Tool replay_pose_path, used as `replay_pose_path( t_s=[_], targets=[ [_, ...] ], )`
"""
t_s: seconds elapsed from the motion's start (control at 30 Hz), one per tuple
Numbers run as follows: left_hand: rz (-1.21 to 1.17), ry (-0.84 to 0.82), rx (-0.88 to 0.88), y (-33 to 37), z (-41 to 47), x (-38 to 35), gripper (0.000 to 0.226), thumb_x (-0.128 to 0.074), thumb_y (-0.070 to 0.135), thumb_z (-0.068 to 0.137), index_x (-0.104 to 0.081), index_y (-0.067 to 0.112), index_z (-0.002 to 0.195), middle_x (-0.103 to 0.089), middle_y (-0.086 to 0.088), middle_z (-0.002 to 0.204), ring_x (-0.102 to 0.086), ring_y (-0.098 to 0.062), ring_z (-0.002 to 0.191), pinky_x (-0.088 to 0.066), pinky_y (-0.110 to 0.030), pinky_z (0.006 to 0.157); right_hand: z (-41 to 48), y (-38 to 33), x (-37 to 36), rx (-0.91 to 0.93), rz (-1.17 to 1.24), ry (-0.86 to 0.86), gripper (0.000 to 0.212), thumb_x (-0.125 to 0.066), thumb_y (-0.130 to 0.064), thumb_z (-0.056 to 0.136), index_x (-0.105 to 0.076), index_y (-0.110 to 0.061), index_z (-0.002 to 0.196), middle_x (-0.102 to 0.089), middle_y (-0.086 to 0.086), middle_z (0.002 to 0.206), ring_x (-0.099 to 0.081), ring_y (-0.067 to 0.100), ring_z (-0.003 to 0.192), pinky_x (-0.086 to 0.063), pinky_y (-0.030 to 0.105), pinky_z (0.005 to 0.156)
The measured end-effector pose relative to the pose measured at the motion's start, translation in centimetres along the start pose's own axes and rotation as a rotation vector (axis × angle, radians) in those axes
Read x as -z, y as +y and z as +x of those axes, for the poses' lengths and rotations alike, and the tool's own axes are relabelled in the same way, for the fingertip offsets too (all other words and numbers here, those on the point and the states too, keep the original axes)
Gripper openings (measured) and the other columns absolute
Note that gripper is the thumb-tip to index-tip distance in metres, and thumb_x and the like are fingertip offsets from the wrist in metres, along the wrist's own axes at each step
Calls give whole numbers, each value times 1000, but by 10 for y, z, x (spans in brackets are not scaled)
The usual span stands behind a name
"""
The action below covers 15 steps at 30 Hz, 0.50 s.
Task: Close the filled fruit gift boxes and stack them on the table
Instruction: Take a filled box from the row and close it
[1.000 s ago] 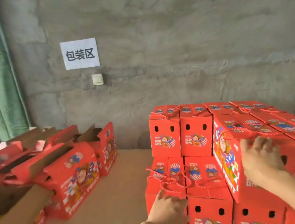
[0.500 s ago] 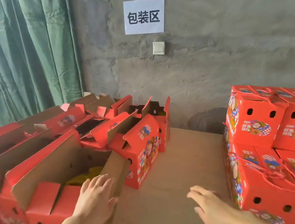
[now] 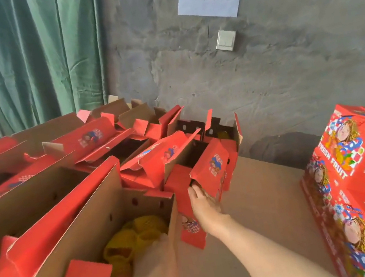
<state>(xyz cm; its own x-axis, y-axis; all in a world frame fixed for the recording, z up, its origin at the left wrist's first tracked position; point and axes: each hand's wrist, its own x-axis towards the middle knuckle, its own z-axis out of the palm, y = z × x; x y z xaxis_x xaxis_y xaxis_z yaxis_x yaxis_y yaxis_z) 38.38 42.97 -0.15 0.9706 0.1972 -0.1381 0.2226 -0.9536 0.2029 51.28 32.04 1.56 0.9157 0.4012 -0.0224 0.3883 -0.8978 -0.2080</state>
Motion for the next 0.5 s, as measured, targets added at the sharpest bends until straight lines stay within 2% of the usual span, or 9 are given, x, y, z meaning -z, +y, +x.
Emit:
replay_pose_path(
  t_s=[0.03,0.1,0.2,0.27,0.4,0.43,0.5],
  targets=[
    [-7,2,0,-1,1,-3,45,-41,21,96,-34,10,139,-50,-8,134,-50,-24,121,-40,-34,101,7,0,-4,-62,-91,-11,72,-48,2,90,-7,-6,149,-14,10,157,-15,23,144,-18,32,114],
    [-38,-8,0,-1,2,-6,45,-38,17,96,-31,10,140,-47,-11,137,-47,-27,125,-38,-36,104,15,-1,-11,-108,-235,-6,73,-52,1,88,-9,2,147,-31,19,148,-29,29,138,-27,33,110],
    [-59,-31,24,0,2,-3,45,-33,15,99,-27,10,143,-42,-11,143,-41,-25,131,-32,-35,109,17,-4,-12,-110,-276,37,54,-54,1,87,-30,1,136,-51,19,131,-49,32,123,-40,35,97],
    [-82,-62,21,0,0,0,49,-37,12,97,-23,9,144,-41,-10,143,-42,-24,131,-33,-34,109,13,-2,-7,-112,-293,27,47,-48,6,87,-35,-1,131,-54,18,128,-52,33,120,-42,38,93],
    [-148,-91,8,4,-13,10,56,-29,5,98,-7,6,149,-29,-11,151,-35,-24,136,-30,-31,110,-20,20,9,-189,-255,31,44,-42,9,86,-38,-3,128,-54,19,127,-53,33,117,-43,37,91],
    [-177,-70,9,3,-15,9,56,-29,5,97,-8,5,149,-29,-11,151,-35,-23,136,-30,-30,109,-32,29,13,-210,-234,32,42,-41,8,87,-40,-4,126,-55,18,125,-54,32,115,-44,36,89],
    [-227,-50,-6,-1,-20,6,48,-35,9,96,-23,5,143,-40,-11,143,-44,-23,128,-36,-28,102,-61,46,18,-241,-180,30,35,-40,2,89,-43,-7,123,-59,16,120,-58,32,110,-46,35,84]
  ],
)
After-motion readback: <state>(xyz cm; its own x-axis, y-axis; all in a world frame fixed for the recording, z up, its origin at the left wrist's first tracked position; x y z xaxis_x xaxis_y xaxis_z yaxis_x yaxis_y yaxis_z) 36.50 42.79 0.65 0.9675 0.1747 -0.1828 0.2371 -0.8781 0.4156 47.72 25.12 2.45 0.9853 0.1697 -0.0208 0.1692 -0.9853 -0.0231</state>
